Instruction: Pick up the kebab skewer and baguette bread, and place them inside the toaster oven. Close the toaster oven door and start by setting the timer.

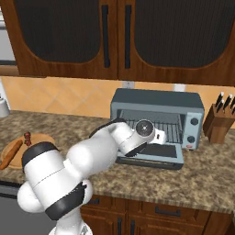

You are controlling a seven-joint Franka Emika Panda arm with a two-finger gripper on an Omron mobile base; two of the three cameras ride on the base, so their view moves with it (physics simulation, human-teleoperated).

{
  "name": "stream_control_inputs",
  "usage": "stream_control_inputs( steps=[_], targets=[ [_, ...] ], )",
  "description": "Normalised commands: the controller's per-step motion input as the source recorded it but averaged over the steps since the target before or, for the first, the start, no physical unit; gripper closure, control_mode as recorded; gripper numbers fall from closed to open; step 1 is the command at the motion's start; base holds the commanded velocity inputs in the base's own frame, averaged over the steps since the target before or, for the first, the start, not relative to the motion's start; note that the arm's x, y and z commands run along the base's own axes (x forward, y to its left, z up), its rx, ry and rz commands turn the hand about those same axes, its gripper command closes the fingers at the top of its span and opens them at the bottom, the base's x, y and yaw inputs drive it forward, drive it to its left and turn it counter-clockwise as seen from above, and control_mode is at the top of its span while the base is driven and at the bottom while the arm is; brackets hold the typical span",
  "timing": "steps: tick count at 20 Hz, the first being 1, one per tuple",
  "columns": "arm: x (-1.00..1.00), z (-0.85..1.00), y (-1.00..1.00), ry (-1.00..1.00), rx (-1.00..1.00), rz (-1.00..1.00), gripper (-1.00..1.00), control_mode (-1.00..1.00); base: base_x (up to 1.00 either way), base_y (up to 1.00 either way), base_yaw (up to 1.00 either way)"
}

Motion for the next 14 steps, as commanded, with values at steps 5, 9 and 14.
stream_control_inputs(
  steps=[5,9,14],
  targets=[
    [-0.67,-0.62,-0.01,0.15,-0.02,0.07,-1.0,-1.0,0.0,0.0,0.0],
    [-0.74,-0.64,-0.05,0.15,-0.01,0.09,-1.0,-1.0,0.0,0.0,0.0],
    [-0.75,-0.64,-0.05,0.13,-0.01,0.09,-1.0,-1.0,0.0,0.0,0.0]
  ],
)
